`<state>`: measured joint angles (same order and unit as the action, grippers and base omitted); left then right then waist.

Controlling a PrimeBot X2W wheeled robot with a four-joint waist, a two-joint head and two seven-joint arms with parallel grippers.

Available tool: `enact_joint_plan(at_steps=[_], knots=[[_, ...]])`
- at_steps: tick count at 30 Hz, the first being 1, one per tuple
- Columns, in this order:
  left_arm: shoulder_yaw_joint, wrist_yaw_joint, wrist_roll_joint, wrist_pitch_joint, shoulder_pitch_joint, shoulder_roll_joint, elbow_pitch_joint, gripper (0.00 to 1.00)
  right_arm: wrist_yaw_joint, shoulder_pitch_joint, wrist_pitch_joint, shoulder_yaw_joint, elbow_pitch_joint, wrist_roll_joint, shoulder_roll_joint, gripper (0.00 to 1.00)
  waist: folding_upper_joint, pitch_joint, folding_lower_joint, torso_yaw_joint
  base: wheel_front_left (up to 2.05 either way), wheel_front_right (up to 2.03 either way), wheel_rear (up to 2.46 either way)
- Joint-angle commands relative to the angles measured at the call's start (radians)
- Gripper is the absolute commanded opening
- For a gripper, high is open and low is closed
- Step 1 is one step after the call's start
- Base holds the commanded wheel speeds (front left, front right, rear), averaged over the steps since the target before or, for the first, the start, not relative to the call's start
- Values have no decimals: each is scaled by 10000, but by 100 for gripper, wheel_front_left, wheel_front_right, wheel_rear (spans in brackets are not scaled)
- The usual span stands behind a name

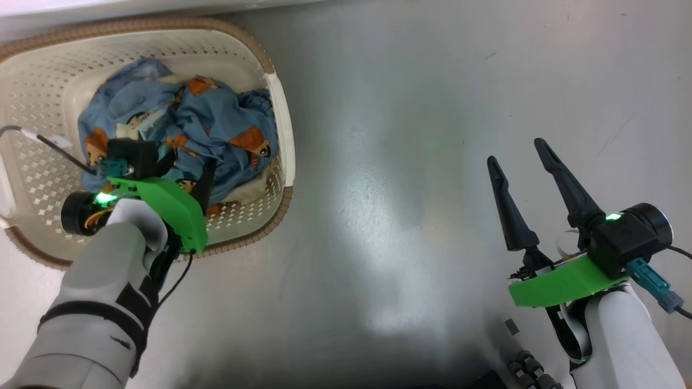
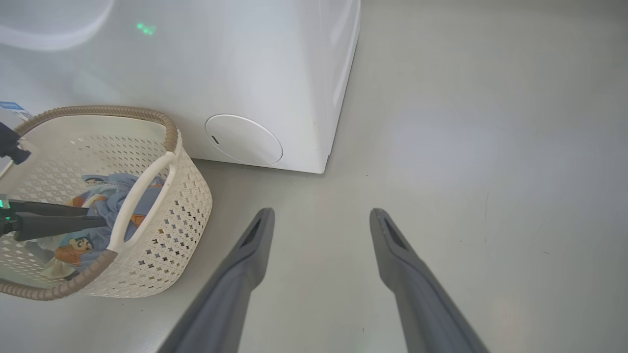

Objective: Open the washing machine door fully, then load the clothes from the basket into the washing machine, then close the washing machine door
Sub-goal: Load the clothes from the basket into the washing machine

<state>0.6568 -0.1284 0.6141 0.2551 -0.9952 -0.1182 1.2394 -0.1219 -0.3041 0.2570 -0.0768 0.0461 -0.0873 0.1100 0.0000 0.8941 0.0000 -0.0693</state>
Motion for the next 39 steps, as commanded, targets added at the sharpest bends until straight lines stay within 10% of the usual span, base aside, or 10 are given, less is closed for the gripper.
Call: enact_joint_plan(at_steps=[1, 6, 20, 39], knots=[[-42, -23, -73, 56, 45, -392, 49, 100, -88, 608, 48, -129, -241, 105, 9, 100, 0, 18, 0, -18, 0, 0, 0], [282, -20, -417, 62, -70, -332, 134, 0, -88, 712, 48, -19, -345, 102, 48, 100, 0, 28, 0, -9, 0, 0, 0], [-962, 380, -346, 65, 1003, -413, -1362, 0, -88, 642, 48, 62, -77, -10, -18, 100, 0, -900, 0, 360, 0, 0, 0], [-4317, 1307, -2448, 66, 5946, -94, -6289, 0, -88, 1299, 48, -128, 761, -471, -332, 100, 0, -4948, 0, 870, 0, 0, 0]])
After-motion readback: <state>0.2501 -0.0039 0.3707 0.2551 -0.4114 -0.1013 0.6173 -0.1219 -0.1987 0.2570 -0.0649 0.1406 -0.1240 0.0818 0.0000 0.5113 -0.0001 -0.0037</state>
